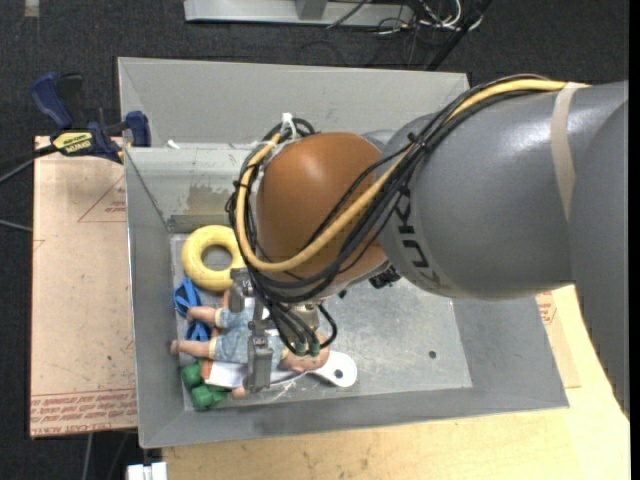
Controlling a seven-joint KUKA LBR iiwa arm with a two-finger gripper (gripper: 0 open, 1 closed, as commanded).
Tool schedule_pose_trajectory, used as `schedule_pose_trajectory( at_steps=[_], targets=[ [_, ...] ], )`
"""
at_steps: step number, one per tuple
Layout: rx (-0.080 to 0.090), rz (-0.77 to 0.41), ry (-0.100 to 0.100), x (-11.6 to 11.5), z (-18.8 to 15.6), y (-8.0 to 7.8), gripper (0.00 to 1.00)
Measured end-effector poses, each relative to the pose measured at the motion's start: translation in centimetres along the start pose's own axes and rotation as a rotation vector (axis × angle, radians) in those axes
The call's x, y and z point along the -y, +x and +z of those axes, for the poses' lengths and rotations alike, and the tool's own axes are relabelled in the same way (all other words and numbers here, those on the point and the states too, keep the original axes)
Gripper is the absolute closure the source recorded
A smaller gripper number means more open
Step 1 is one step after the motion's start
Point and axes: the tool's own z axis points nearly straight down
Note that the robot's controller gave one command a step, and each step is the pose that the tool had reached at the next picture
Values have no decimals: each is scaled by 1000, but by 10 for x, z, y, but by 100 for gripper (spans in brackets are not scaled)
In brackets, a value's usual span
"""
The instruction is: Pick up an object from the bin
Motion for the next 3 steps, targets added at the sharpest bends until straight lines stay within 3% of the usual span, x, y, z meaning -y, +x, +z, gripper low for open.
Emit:
schedule_pose_trajectory(
  at_steps=[1, 2, 3],
  targets=[
    [-2, 78, -7, 20, 127, -18, 100],
    [-2, 78, -7, 20, 127, -18, 100],
    [3, 57, -9, 16, -23, -28, 100]
  ],
)
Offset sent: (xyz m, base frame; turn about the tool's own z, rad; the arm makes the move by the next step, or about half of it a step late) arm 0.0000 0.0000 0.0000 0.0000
